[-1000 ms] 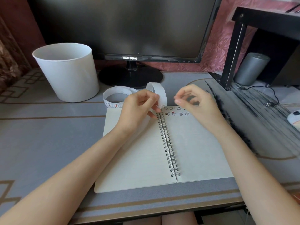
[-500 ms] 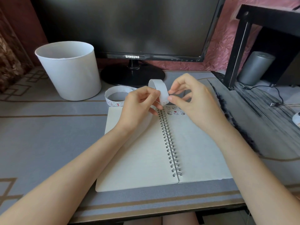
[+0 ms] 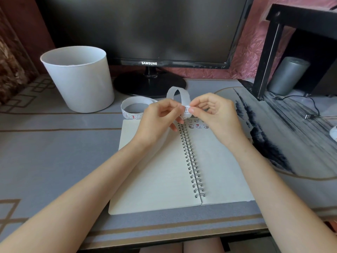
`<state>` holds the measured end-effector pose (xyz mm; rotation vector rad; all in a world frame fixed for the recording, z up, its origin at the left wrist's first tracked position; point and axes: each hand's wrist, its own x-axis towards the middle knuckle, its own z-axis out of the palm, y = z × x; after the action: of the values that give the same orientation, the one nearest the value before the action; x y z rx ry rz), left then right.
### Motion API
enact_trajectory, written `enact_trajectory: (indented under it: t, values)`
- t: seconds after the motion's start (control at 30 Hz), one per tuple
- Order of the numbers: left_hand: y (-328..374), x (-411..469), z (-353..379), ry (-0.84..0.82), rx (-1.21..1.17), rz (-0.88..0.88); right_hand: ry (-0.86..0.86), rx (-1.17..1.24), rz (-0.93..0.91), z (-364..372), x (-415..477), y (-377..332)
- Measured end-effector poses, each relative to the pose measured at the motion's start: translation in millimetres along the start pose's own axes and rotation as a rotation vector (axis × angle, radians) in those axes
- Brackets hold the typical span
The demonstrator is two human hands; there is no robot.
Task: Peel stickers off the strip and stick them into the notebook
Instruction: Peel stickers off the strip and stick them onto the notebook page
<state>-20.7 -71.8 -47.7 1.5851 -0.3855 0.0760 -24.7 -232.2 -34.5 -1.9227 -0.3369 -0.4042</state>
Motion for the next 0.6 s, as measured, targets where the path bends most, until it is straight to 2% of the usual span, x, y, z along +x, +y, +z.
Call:
enact_trajectory:
  t: [0.6]
  values:
    - [-1.5, -0.3, 1.9, 0.015, 0.002, -0.019, -0.008, 0.006, 0.037, -0.6, 0.1, 2.0]
